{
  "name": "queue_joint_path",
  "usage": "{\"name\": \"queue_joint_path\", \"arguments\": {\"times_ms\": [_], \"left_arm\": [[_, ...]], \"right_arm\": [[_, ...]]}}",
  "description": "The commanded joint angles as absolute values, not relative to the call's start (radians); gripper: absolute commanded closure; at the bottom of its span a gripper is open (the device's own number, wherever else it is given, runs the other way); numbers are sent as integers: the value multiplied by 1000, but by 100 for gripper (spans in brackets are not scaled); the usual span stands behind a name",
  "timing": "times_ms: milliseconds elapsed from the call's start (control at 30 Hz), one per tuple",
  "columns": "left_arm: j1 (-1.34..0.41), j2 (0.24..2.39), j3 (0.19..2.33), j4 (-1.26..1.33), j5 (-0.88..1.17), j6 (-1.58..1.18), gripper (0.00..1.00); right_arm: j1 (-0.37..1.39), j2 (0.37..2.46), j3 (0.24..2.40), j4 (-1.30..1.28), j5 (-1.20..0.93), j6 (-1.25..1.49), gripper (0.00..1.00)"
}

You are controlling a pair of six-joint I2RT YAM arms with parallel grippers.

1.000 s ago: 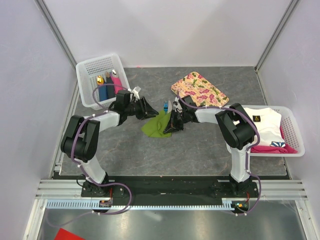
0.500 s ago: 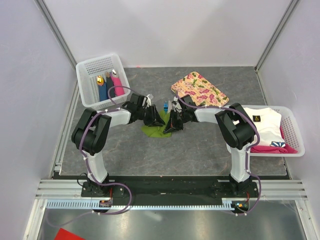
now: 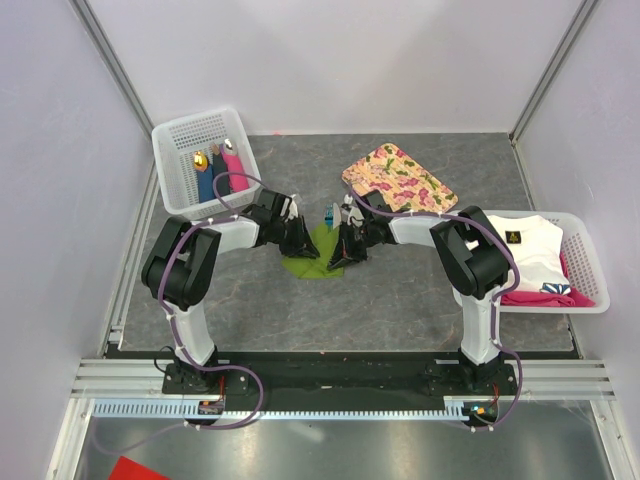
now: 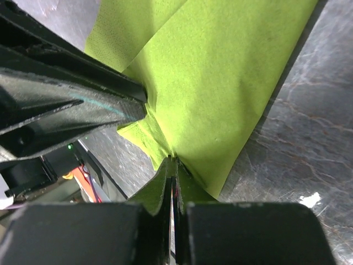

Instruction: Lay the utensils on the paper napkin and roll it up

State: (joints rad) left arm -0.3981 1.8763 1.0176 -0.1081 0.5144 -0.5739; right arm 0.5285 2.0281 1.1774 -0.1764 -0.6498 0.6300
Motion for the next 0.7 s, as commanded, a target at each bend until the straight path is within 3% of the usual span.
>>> {"name": "queue_joint_path", "arguments": {"times_ms": [0,67,200,667], "left_arm": [[-396,1862,999,-120,483,-525,80],[-397,1862,993,-118,479,-523,82],[-397,1865,985,-114,480,-520,87],[-397,1859,976,-97,492,-526,91]], "right_arm": [[540,2002,1207,-242,-643,554,92],[540,1987,1236,-222,-652,563,86],[540,1968,1302,-212,-637,581,85],[541,2040,1405,-261,-407,503,94]]}}
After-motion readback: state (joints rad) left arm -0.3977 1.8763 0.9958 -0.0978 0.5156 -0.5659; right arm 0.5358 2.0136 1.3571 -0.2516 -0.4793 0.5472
